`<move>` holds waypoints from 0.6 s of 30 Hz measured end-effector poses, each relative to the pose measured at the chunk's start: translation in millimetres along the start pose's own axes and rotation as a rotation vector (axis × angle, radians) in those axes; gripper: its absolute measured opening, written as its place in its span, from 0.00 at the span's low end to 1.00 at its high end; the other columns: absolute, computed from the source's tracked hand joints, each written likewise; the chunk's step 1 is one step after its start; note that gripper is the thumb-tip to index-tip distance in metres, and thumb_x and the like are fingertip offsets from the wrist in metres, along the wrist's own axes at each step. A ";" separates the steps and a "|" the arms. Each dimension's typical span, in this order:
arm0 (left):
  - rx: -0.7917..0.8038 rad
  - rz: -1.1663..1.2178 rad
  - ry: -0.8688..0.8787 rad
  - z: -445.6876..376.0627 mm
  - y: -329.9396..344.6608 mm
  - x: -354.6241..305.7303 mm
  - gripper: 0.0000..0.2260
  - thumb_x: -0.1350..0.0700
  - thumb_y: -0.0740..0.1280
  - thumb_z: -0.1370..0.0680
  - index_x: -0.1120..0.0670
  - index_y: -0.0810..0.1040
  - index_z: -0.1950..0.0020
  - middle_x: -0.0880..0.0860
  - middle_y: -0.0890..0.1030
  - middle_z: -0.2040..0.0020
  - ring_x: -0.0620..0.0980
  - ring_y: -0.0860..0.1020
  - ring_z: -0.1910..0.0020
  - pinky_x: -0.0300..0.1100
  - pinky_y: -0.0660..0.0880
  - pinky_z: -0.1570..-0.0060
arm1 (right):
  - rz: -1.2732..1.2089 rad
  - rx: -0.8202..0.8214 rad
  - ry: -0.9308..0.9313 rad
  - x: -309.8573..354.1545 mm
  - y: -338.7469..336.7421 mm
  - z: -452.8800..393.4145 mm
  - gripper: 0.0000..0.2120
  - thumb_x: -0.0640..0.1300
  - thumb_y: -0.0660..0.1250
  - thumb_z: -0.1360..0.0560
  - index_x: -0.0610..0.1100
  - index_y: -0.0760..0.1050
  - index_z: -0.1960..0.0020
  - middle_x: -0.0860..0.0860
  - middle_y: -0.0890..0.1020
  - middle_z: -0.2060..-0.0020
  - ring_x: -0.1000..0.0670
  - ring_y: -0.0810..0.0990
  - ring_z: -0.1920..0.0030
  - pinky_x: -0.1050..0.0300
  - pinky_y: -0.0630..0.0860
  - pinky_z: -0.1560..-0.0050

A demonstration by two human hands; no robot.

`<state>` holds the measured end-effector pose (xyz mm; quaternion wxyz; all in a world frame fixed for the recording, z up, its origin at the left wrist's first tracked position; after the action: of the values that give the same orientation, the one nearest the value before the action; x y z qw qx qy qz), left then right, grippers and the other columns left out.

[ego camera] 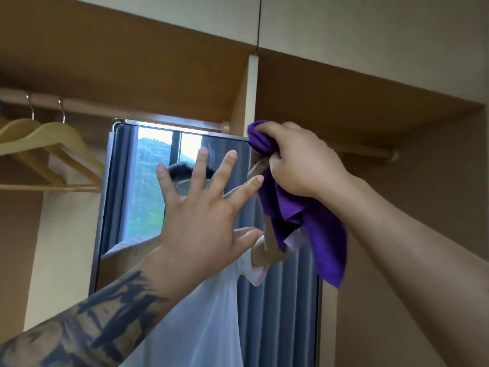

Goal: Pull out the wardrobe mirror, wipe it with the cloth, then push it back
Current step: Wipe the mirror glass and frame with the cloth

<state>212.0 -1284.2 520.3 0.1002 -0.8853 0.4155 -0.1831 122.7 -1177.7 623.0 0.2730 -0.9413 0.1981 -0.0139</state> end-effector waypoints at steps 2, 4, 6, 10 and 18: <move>-0.009 0.015 -0.004 0.6 -0.3 -1.0 0.38 0.23 0.59 0.27 0.33 0.63 0.18 0.53 0.57 0.13 0.66 0.50 0.15 0.84 0.46 0.32 | 0.100 -0.009 0.061 -14.5 -4.4 2.9 0.23 0.47 0.60 0.21 0.64 0.64 0.28 0.51 0.75 0.36 0.39 0.79 0.41 0.38 0.79 0.45; -0.017 0.022 -0.009 0.9 -1.0 -0.7 0.37 0.24 0.60 0.27 0.33 0.63 0.19 0.53 0.56 0.13 0.66 0.51 0.15 0.84 0.46 0.31 | 0.161 -0.016 0.154 -31.7 -10.0 7.1 0.21 0.48 0.60 0.21 0.63 0.65 0.29 0.49 0.76 0.38 0.38 0.79 0.43 0.37 0.79 0.46; -0.012 0.021 -0.008 1.1 -1.3 -0.9 0.37 0.24 0.59 0.26 0.33 0.62 0.18 0.53 0.55 0.13 0.66 0.50 0.15 0.83 0.44 0.31 | 0.176 -0.025 0.233 -43.6 -12.9 12.3 0.19 0.47 0.60 0.20 0.61 0.68 0.31 0.48 0.76 0.40 0.38 0.79 0.44 0.38 0.79 0.47; 0.000 0.012 -0.012 1.8 -1.5 -0.2 0.37 0.23 0.54 0.25 0.32 0.56 0.17 0.53 0.50 0.12 0.66 0.45 0.15 0.83 0.41 0.30 | 0.116 -0.035 0.247 -22.2 -7.0 3.6 0.16 0.46 0.62 0.23 0.56 0.73 0.36 0.49 0.77 0.47 0.40 0.79 0.49 0.40 0.80 0.50; -0.009 -0.012 0.015 2.2 0.1 0.3 0.38 0.22 0.52 0.25 0.32 0.54 0.17 0.53 0.51 0.12 0.66 0.46 0.15 0.83 0.44 0.30 | 0.114 -0.086 0.033 -3.8 2.8 5.6 0.25 0.46 0.62 0.20 0.57 0.66 0.25 0.47 0.76 0.34 0.38 0.78 0.39 0.44 0.74 0.48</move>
<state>213.0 -1284.4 518.3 0.0922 -0.8869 0.4116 -0.1884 118.9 -1175.6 617.1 0.2296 -0.9389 0.2564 -0.0053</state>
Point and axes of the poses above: each hand's wrist, its own z-axis away from the middle knuckle, its own y-axis out of the palm, x = y × z, the point moved 7 cm from there along -z, towards the middle knuckle
